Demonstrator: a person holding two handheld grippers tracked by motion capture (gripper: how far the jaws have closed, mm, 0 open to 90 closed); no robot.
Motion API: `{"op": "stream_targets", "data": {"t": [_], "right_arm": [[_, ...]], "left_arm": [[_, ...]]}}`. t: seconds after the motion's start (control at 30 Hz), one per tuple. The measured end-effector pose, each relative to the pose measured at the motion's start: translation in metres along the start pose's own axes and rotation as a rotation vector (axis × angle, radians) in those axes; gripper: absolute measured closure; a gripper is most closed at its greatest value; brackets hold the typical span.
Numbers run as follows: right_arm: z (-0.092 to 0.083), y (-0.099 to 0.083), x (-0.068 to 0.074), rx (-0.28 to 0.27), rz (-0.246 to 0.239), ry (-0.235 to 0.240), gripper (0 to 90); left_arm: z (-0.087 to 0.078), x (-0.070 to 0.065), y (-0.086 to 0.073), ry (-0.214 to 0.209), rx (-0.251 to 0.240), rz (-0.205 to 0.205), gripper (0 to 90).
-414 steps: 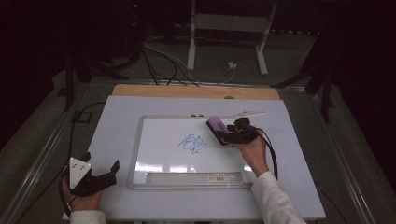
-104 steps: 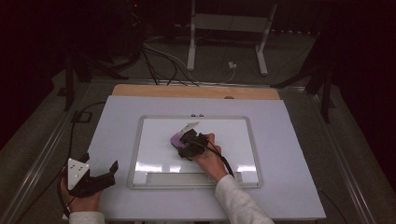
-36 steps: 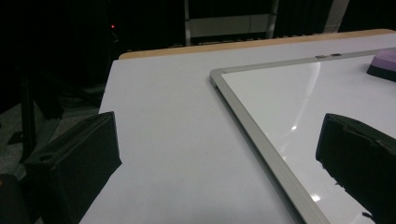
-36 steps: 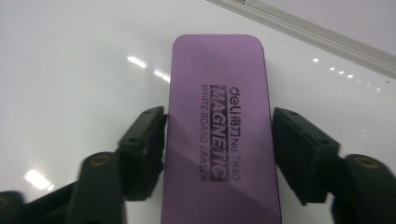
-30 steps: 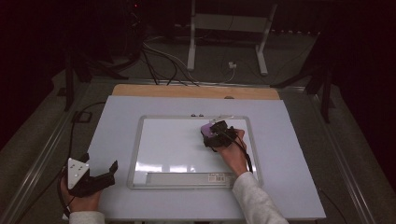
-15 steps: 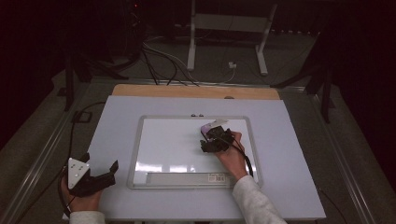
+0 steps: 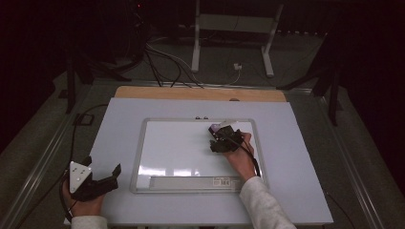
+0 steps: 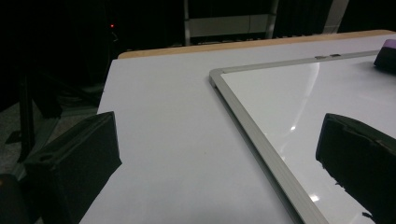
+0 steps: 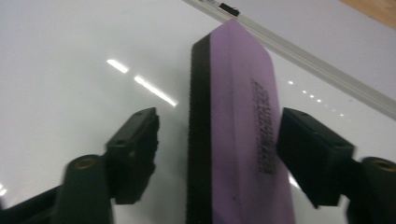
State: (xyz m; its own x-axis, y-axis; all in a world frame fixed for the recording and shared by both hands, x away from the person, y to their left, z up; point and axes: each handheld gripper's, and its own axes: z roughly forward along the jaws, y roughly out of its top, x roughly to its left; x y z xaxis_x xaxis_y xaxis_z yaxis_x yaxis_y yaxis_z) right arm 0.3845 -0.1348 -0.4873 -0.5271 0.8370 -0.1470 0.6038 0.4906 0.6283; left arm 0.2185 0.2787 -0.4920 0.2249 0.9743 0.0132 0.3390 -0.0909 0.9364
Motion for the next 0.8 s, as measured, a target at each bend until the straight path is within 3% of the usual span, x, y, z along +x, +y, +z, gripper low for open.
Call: {"op": "stream_targets", "data": {"t": [0.1,0.27,0.37,0.47,0.8], "right_arm": [[-0.002,0.001,-0.001,0.001,-0.008,-0.013,43.7],[0.001,0.003,-0.006,0.044,-0.005,-0.028,41.9],[0.004,-0.001,-0.011,0.054,0.016,-0.033,49.7],[0.002,-0.003,-0.013,0.038,0.028,-0.041,59.4],[-0.012,0.001,-0.029,-0.037,0.115,-0.047,60.3]], "left_arm": [[0.0,0.0,0.0,0.001,0.001,-0.002,0.5],[0.0,0.0,0.0,0.001,0.002,-0.002,0.5],[0.001,0.0,0.0,0.0,0.001,0.0,0.5],[0.001,0.001,-0.001,0.0,0.005,0.0,0.5],[0.001,0.001,0.0,0.0,0.001,0.001,0.5]]}}
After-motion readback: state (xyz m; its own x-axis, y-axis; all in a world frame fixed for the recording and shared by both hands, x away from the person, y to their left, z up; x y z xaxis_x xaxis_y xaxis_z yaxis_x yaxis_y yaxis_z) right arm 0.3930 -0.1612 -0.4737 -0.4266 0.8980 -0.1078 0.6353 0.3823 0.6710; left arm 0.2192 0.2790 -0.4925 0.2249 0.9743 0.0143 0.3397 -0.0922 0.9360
